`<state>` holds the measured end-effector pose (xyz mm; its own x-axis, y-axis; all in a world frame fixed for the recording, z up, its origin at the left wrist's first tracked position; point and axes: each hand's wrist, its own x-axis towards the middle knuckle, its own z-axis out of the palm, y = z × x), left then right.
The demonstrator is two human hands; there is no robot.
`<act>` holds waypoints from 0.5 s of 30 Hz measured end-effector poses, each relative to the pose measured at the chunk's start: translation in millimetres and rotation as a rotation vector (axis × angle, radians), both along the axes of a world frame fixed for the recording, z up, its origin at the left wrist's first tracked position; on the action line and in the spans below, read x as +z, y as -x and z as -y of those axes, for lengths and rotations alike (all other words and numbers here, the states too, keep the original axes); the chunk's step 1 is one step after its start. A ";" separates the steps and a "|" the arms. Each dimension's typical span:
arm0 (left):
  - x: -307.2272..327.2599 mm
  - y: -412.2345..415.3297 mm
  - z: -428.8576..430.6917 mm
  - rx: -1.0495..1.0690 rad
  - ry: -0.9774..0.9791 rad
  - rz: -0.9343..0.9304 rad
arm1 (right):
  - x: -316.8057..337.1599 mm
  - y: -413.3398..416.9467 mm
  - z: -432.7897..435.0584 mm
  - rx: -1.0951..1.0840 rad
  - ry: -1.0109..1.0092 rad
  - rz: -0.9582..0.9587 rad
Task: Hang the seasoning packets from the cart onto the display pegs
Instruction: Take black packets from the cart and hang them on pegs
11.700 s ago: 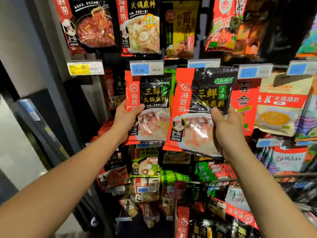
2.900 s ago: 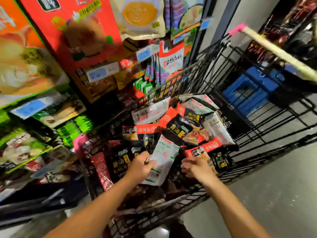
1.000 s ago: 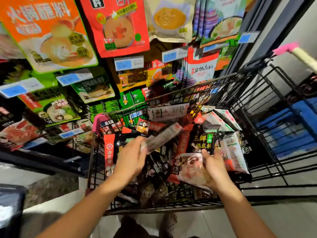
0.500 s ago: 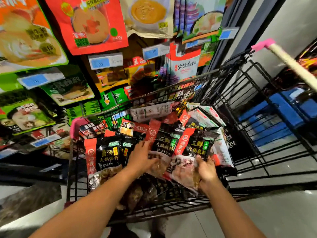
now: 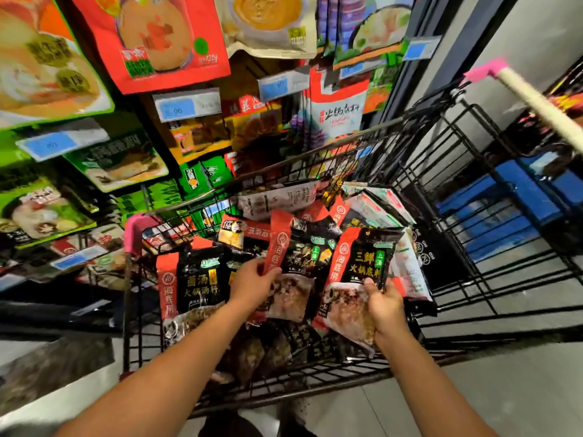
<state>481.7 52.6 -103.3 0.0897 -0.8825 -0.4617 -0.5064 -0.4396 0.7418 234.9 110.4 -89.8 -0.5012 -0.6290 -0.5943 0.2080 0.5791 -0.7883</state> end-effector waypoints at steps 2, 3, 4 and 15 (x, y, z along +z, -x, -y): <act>23.5 -13.3 -0.2 0.049 0.089 -0.043 | 1.1 6.7 1.8 0.022 0.053 -0.030; 36.1 -19.8 1.1 0.095 0.128 -0.087 | 4.4 11.0 4.0 0.031 0.079 -0.044; 46.7 -25.1 4.3 0.138 0.147 -0.154 | 11.2 15.1 5.8 0.061 0.117 -0.053; 104.8 96.1 39.3 0.078 0.042 -0.558 | 113.2 26.9 34.9 0.154 0.255 0.092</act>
